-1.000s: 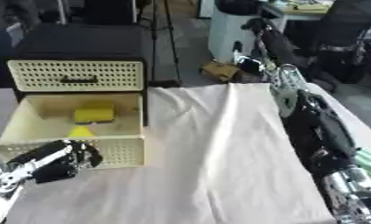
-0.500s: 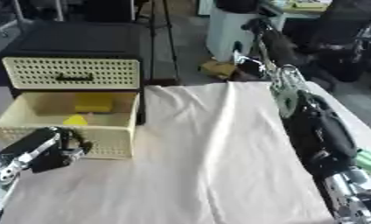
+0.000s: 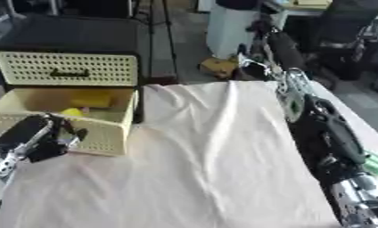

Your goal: Pick up objects from table and place into drawer.

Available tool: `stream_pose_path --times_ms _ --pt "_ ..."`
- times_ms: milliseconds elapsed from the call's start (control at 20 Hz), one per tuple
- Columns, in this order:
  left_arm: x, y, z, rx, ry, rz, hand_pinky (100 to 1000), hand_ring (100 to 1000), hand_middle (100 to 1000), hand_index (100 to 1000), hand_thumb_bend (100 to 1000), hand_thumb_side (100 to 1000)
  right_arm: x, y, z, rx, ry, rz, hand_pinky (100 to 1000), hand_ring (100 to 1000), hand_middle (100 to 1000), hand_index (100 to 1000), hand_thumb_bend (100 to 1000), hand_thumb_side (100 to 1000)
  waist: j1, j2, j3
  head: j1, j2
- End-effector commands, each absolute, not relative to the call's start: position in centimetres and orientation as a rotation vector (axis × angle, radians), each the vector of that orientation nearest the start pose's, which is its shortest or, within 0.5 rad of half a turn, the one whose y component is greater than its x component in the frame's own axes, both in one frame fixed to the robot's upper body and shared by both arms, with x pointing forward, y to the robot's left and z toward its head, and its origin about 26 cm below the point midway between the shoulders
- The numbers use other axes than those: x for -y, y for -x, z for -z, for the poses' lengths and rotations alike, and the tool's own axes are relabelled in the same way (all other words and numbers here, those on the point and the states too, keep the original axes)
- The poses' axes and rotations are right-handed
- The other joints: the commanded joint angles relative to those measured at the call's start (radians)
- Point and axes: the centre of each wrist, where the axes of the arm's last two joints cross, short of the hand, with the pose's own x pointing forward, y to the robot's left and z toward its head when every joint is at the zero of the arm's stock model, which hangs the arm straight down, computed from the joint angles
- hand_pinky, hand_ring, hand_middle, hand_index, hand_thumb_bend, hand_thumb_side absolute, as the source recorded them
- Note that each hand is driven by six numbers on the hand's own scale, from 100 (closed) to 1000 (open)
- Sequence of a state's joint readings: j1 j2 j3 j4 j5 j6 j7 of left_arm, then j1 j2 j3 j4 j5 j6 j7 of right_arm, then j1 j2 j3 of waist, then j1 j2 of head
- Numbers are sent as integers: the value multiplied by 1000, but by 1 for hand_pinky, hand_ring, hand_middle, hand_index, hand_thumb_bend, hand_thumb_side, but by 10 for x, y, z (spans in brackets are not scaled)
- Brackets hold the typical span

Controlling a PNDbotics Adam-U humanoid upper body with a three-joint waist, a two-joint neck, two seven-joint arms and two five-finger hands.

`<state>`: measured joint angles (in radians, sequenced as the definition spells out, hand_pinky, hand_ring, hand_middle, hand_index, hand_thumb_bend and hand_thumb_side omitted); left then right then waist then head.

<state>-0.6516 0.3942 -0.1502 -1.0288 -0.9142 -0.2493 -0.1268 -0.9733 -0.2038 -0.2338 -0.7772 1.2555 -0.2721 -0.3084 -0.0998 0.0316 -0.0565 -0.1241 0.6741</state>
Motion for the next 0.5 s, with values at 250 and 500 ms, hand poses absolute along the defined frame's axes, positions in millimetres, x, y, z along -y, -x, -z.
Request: stream_pose_path --times_ms 250,500 --pt "-266 -446 -106 1643 -758 1366 610 742 804 822 353 1000 247 -497 -175 1939 1249 -888 816 897 857 841 100 400 5 -4 -19 5 -12" --pt "-248 -449 -114 1708 -647 1347 586 706 757 807 358 1000 242 -497 -176 1951 1239 -895 817 897 857 841 100 399 6 0 -31 9 -12"
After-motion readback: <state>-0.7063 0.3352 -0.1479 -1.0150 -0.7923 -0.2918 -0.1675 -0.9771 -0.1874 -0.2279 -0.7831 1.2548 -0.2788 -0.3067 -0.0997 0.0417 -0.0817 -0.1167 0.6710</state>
